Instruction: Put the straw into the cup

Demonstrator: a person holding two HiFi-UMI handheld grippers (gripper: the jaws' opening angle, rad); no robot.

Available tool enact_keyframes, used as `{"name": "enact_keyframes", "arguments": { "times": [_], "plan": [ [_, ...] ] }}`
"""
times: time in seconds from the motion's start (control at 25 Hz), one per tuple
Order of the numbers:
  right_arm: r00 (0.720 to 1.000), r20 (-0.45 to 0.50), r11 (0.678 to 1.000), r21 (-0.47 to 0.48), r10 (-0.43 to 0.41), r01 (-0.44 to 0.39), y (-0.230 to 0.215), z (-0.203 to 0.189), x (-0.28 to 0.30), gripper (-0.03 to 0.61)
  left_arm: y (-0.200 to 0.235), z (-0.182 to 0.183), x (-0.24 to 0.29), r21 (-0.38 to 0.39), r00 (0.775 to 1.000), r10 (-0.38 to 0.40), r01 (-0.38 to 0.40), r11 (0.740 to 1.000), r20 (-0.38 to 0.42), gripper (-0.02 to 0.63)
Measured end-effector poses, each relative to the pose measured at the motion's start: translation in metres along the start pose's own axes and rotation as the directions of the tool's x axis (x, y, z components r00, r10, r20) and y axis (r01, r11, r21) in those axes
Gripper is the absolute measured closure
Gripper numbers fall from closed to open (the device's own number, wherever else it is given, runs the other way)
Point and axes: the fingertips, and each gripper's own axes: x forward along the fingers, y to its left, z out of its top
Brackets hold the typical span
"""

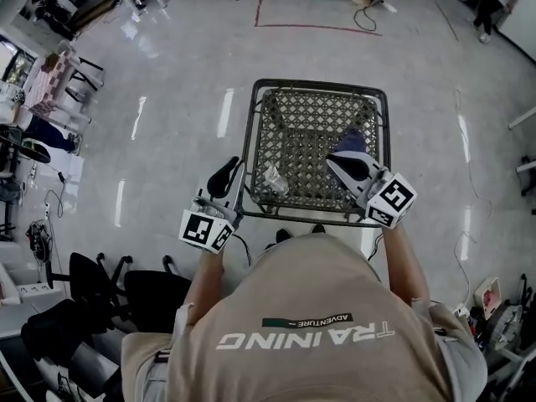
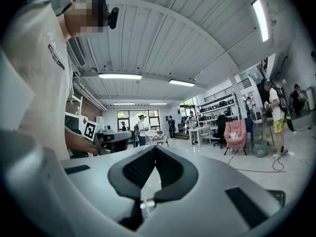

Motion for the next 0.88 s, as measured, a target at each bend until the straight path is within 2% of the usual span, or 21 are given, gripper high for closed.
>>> {"name": "enact_keyframes", "arguments": {
  "times": [0.08,0.2,0.44,0.72,0.88],
  "plan": [
    [1.0,0.018,0.999,-0.032,-0.001,0.001,0.002,0.013,0.004,0.561,0.005,0.015,-0.001,0.006,1.0,-0.001,0.001,1.0,0.007,0.592],
    [1.0,0.013,0.997,-0.082,0.005,-0.004,-0.001,0.03,0.009,0.561,0.014,0.028,0.001,-0.032,1.0,0.02,-0.02,0.999,0.023,0.597],
    [0.999,0.038,0.985,-0.172,-0.012,0.018,-0.003,0.059,0.021,0.561,0.031,0.036,-0.001,-0.024,0.998,0.057,-0.057,0.998,0.001,0.597],
    [0.996,0.091,0.984,-0.175,0.001,0.015,0.007,0.081,0.024,0.561,0.037,0.037,-0.002,-0.063,1.0,0.03,-0.03,0.998,-0.005,0.597],
    [0.998,0.069,0.981,-0.194,0.001,0.013,0.01,0.084,0.031,0.561,0.042,0.037,-0.006,-0.053,1.0,0.027,-0.028,0.998,-0.012,0.597]
  ]
}}
